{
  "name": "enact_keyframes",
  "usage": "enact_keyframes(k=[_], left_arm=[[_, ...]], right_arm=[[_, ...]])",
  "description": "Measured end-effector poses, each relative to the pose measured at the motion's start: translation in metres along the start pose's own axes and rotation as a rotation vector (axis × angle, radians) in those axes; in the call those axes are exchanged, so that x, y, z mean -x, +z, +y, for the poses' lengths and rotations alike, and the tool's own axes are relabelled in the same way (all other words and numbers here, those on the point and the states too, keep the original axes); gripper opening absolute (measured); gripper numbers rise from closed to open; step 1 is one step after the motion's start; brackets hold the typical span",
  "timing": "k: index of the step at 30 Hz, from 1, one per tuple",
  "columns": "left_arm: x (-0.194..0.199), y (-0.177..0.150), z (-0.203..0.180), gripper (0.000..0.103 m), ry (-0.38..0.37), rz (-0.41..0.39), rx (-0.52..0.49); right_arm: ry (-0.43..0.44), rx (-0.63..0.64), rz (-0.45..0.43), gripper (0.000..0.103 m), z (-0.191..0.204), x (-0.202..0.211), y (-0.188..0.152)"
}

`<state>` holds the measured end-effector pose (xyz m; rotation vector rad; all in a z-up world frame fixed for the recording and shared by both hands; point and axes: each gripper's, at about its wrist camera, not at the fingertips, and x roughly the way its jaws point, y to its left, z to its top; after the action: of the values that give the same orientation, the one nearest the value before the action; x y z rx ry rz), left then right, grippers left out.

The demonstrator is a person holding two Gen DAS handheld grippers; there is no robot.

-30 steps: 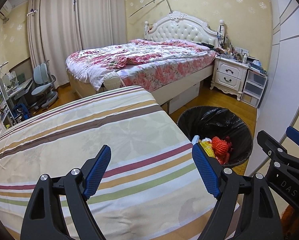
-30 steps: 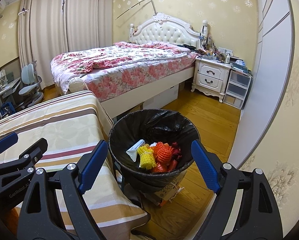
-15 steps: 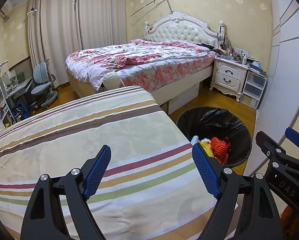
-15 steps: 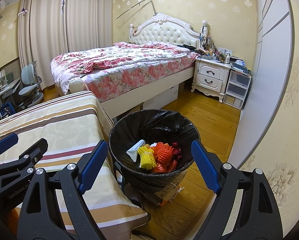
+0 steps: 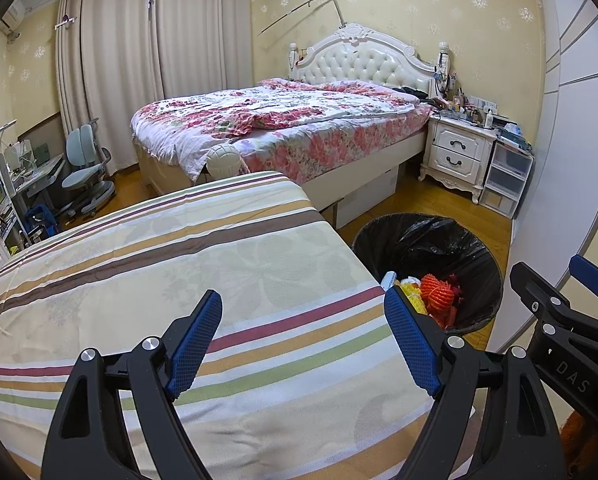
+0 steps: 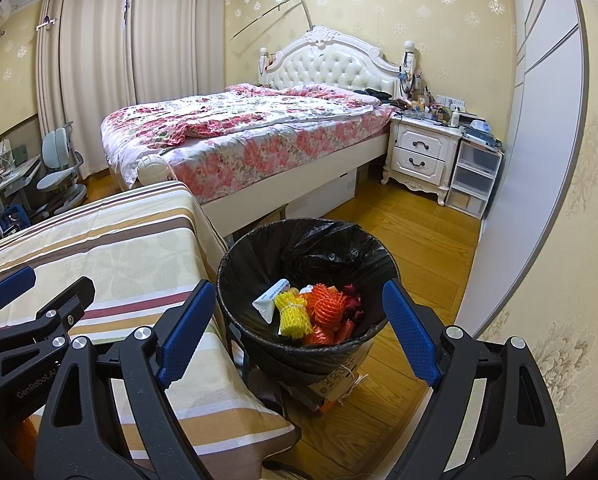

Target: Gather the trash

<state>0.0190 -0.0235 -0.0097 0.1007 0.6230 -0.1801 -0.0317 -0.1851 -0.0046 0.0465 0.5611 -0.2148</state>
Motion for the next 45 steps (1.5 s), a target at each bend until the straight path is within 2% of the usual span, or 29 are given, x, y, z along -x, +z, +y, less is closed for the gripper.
enact_keyframes(k=[45], left_arm=[[0.005,-0.002,-0.007,0.081,0.002,-0.017,-0.009]], right_arm=[[-0.001,0.002,0.001,0.084,-0.001,0.001,0.002]])
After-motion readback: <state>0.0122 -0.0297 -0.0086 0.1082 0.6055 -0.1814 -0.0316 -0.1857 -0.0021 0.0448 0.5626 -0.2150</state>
